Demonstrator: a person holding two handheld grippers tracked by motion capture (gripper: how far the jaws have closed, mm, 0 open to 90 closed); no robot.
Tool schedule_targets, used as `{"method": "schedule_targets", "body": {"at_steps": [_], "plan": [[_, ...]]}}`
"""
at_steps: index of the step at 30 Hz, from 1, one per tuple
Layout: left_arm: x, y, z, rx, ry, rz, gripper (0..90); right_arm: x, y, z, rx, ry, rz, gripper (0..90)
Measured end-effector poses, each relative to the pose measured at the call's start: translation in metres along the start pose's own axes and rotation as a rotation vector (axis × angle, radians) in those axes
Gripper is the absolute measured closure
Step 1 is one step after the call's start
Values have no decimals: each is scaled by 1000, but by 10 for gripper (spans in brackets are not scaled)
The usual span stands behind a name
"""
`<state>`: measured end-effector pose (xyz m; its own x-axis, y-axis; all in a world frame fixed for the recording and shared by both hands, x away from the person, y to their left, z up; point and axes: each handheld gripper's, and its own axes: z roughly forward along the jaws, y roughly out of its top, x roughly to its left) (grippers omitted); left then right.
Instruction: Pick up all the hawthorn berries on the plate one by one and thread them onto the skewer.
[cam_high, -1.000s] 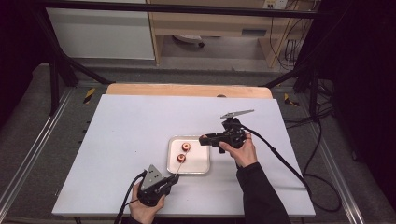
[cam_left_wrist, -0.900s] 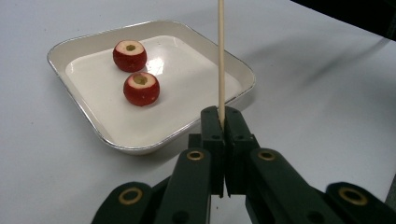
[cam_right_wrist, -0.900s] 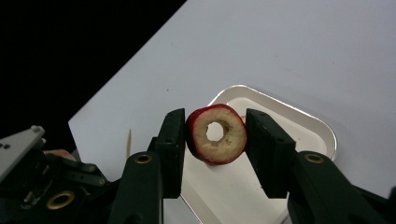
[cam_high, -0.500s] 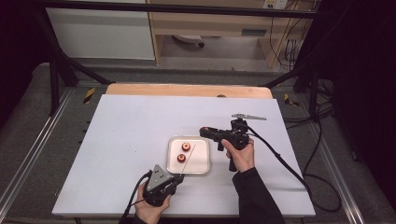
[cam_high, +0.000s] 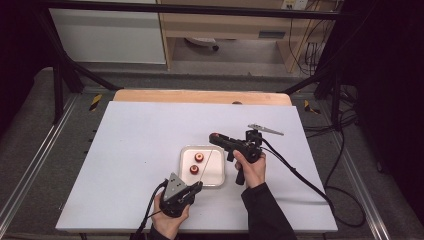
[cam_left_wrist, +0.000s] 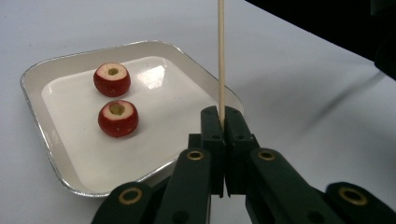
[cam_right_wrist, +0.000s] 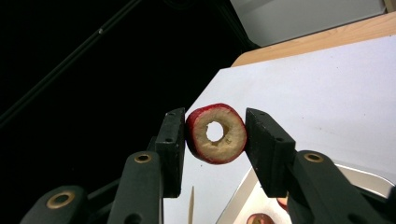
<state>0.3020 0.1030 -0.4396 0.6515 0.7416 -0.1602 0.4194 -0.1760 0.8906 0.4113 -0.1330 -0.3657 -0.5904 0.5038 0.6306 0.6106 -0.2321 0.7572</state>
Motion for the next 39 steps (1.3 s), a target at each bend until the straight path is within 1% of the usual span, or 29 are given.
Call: {"method": "schedule_targets", "body": {"at_steps": [2, 4, 5, 10, 12, 15, 18, 20, 22, 25, 28, 29, 31, 35, 39], "plan": [[-1, 1, 2, -3, 5, -2, 884, 0, -1, 1, -21, 8, -2, 597], [-2, 1, 4, -7, 8, -13, 884, 1, -2, 1, -31, 18, 7, 597], [-2, 1, 5, -12, 12, -20, 884, 2, -3, 1, -45, 24, 13, 597], [-3, 3, 9, -22, 14, -51, 884, 4, -4, 2, -65, 38, 19, 597], [-3, 3, 10, -32, 17, -53, 884, 4, -4, 2, -72, 42, 20, 597], [-4, 4, 11, -39, 15, -64, 884, 5, -5, 2, -73, 45, 13, 597], [-4, 4, 11, -43, 22, -56, 884, 5, -6, 2, -70, 46, 15, 597], [-4, 4, 11, -42, 24, -57, 884, 5, -6, 1, -72, 49, 13, 598], [-4, 4, 11, -46, 17, -62, 884, 5, -6, 1, -74, 51, 14, 597], [-4, 4, 11, -44, 20, -62, 884, 6, -6, 1, -72, 54, 17, 597], [-4, 5, 10, -57, 24, -63, 884, 5, -7, 2, -66, 52, 18, 597], [-4, 4, 10, -55, 19, -70, 884, 5, -7, 2, -66, 52, 18, 597], [-4, 4, 10, -54, 25, -70, 884, 5, -7, 2, -68, 56, 18, 598], [-4, 4, 11, -62, 24, -91, 885, 5, -10, 4, -71, 57, 24, 598], [-6, 4, 14, -64, 22, -134, 884, 5, -12, 5, -86, 57, 20, 597]]}}
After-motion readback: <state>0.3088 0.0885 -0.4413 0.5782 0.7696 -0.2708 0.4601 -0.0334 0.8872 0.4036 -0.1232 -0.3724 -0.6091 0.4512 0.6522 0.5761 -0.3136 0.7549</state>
